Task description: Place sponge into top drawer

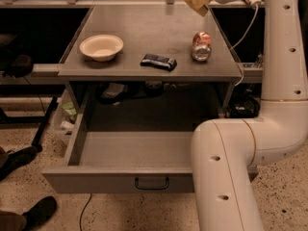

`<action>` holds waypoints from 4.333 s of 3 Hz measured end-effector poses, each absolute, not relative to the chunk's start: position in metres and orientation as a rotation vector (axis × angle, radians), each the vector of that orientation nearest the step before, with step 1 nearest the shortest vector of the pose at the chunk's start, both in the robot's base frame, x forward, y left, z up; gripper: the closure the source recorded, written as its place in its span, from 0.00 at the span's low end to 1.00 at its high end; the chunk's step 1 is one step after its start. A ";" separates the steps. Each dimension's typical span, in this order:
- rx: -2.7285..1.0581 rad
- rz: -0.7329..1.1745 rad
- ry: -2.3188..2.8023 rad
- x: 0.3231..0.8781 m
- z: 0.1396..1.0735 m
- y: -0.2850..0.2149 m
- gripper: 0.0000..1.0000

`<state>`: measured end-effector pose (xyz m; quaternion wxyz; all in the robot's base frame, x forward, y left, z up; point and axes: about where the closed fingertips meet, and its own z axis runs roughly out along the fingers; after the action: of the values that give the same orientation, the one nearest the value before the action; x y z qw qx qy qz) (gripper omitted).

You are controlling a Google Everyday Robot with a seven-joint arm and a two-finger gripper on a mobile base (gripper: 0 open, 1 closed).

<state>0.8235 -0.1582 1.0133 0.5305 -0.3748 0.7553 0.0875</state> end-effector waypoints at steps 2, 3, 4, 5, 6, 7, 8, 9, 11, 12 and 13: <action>-1.003 0.135 1.760 0.830 1.039 -0.146 1.00; -1.050 0.169 1.716 0.831 1.039 -0.131 1.00; -1.114 0.242 1.631 0.827 1.041 -0.103 1.00; -1.189 0.378 1.494 0.812 1.043 -0.069 1.00; -1.258 0.520 1.331 0.787 1.053 -0.037 1.00; -1.328 0.641 1.189 0.758 1.065 -0.008 1.00; -1.416 0.729 1.090 0.728 1.074 0.020 1.00; -1.416 0.729 1.090 0.728 1.074 0.020 1.00; -1.399 0.913 0.964 0.723 1.064 0.069 1.00; -1.430 1.063 0.846 0.703 1.061 0.114 1.00; -1.459 1.182 0.760 0.683 1.060 0.147 1.00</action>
Offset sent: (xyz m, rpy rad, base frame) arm 0.0834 -0.0146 0.0849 -0.1567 -0.0427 0.0874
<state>0.6835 0.1465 1.0601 0.5294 -0.6110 0.3184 0.4950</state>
